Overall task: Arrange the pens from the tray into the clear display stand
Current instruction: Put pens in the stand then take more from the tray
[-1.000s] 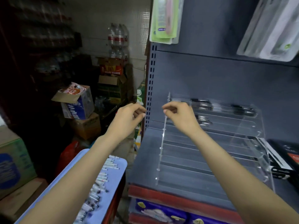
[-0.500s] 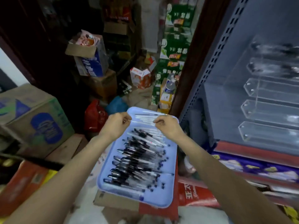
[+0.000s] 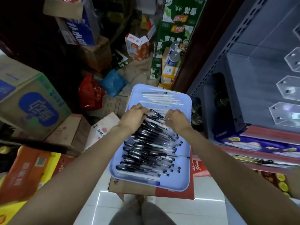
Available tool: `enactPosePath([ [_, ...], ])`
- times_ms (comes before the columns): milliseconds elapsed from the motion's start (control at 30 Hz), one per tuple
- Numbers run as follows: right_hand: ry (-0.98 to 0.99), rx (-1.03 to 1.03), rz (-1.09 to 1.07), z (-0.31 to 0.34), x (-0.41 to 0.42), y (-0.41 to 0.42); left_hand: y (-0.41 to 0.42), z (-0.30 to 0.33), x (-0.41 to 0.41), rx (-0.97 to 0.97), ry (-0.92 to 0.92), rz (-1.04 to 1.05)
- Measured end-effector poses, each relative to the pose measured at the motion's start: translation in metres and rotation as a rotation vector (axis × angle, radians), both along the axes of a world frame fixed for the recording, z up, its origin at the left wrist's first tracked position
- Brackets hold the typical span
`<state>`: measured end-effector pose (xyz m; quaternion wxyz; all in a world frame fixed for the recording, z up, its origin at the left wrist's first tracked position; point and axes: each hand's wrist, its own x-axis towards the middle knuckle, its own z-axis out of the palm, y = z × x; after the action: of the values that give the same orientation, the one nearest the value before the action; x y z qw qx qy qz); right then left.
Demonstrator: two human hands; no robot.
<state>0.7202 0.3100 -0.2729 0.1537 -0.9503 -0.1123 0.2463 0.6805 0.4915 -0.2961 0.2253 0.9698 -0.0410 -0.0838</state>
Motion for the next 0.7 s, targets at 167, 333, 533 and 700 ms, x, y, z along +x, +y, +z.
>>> enactPosePath([
  [167, 0.040, 0.054, -0.041, -0.001, 0.000, -0.002, -0.002, -0.005, 0.008, -0.072, 0.036, 0.050],
  [333, -0.010, 0.144, -0.109, -0.002, -0.001, -0.005, 0.004, -0.004, 0.021, -0.090, 0.107, 0.004],
  [533, -0.045, 0.167, -0.111, -0.003, -0.004, -0.013, 0.010, -0.002, 0.027, -0.118, 0.144, 0.007],
  [700, -0.056, 0.170, -0.084, -0.002, -0.010, -0.012, 0.014, -0.002, 0.027, -0.173, 0.128, 0.044],
])
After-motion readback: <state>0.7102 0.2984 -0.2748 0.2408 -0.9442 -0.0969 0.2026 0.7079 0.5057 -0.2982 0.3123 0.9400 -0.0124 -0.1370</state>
